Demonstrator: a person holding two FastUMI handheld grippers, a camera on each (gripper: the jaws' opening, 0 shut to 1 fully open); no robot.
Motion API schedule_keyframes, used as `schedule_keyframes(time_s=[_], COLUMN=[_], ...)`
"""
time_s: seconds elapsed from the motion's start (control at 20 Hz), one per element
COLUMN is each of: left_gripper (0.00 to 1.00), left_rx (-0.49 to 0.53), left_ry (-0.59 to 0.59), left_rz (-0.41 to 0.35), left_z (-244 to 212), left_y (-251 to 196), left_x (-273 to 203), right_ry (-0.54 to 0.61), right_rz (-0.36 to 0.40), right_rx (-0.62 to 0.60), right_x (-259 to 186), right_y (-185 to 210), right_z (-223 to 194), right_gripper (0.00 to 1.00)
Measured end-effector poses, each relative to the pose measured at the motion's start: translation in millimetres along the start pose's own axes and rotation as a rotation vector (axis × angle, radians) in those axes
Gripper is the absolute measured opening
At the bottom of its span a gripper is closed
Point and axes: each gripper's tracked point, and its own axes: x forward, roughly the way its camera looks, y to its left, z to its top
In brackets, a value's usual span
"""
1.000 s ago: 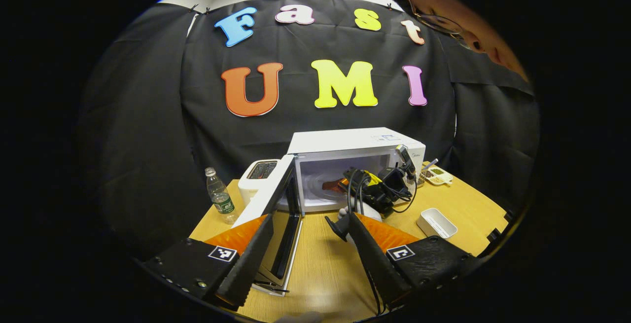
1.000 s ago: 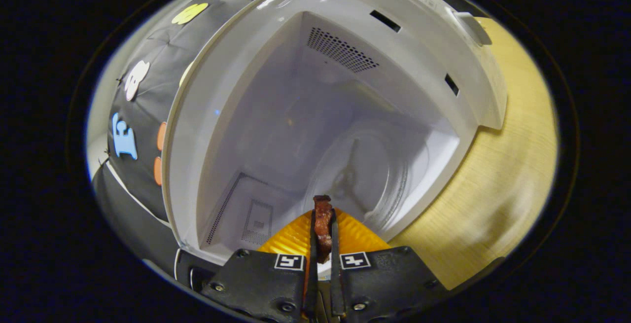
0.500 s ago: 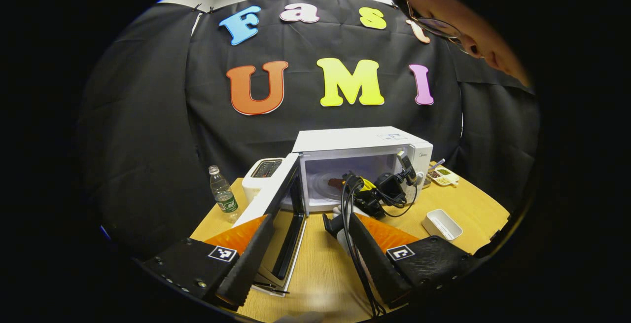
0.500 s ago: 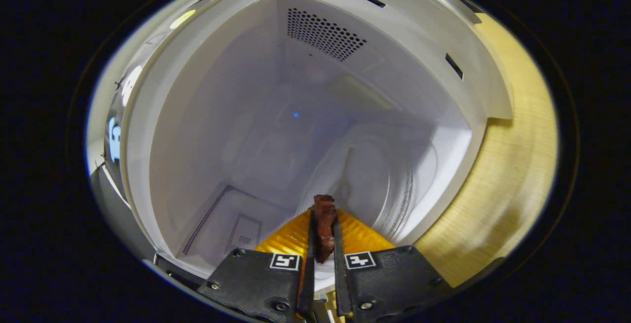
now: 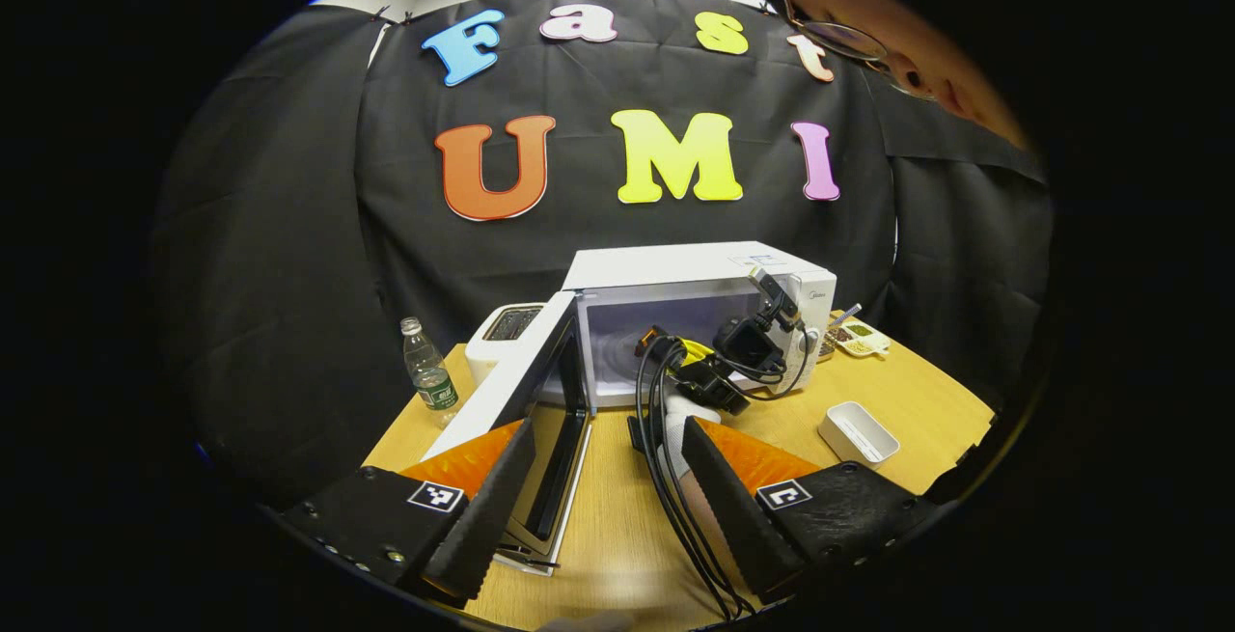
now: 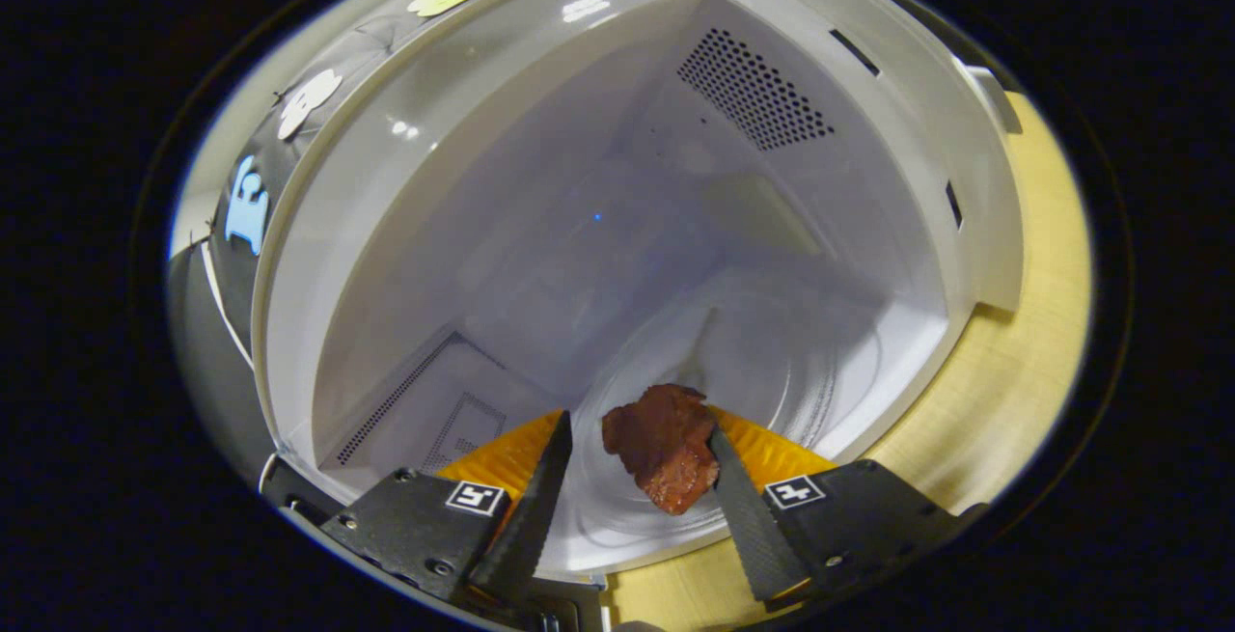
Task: Open the microwave oven with the left hand, put the food in, and close the microwave oven.
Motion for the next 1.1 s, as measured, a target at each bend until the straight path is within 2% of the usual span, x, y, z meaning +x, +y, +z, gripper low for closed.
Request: schedule_keyframes(time_s=[0.05, 0.1, 0.15, 0.2, 0.25, 0.3, 0.35, 0.4, 0.45, 0.6, 0.8, 1.0, 1.05, 1.1], left_gripper=[0.94, 0.94, 0.94, 0.94, 0.94, 0.94, 0.94, 0.94, 0.94, 0.94, 0.94, 0.94, 0.94, 0.94], left_rx=[-0.002, -0.001, -0.005, -0.011, -0.014, -0.016, -0.015, -0.014, -0.014, -0.006, 0.000, -0.010, -0.013, -0.013], left_ry=[-0.001, -0.006, -0.004, -0.001, -0.003, -0.005, -0.008, -0.008, -0.010, -0.013, -0.008, -0.015, -0.015, -0.022], left_rz=[-0.003, -0.003, -0.006, -0.010, -0.010, -0.009, -0.005, -0.002, 0.001, 0.000, 0.001, 0.011, 0.015, 0.019], left_z=[0.1, 1.3, 0.8, -1.2, -0.1, 0.1, 1.5, 0.7, 1.1, 0.8, -1.8, 1.3, 2.9, 6.3], left_y=[-0.7, -1.5, -2.9, -4.9, -5.6, -6.3, -5.6, -6.4, -7.2, -11.9, -15.1, -14.1, -12.8, -12.6], left_x=[-0.2, -1.2, -0.7, -0.8, -0.9, -1.5, -2.5, -2.4, -2.7, -4.0, -4.2, -2.6, -3.2, -3.6], right_ry=[0.007, 0.005, 0.012, 0.025, 0.026, 0.020, 0.017, 0.003, -0.005, 0.009, 0.024, 0.034, 0.034, 0.038], right_rz=[-0.007, -0.008, -0.013, -0.017, -0.018, -0.022, -0.033, -0.043, -0.042, -0.011, -0.007, 0.005, 0.009, 0.018], right_rx=[-0.041, -0.099, -0.142, -0.156, -0.149, -0.160, -0.197, -0.262, -0.305, -0.403, -0.442, -0.415, -0.413, -0.416], right_x=[-1.9, -3.2, -4.7, -6.2, -7.7, -8.7, -9.9, -9.0, -6.6, -3.7, -4.4, -13.0, -19.3, -27.1], right_y=[-0.2, -0.8, -2.4, -4.7, -6.9, -8.9, -10.2, -12.0, -11.0, -4.2, -11.9, -10.8, -7.7, -4.3], right_z=[-0.2, 1.2, -1.0, -1.9, -1.0, 2.2, 6.8, 11.5, 12.4, 10.2, 3.9, 8.8, 13.4, 18.6], right_gripper=[0.77, 0.78, 0.82, 0.97, 1.00, 0.90, 0.89, 1.00, 0.90, 0.90, 0.91, 0.91, 1.00, 0.91])
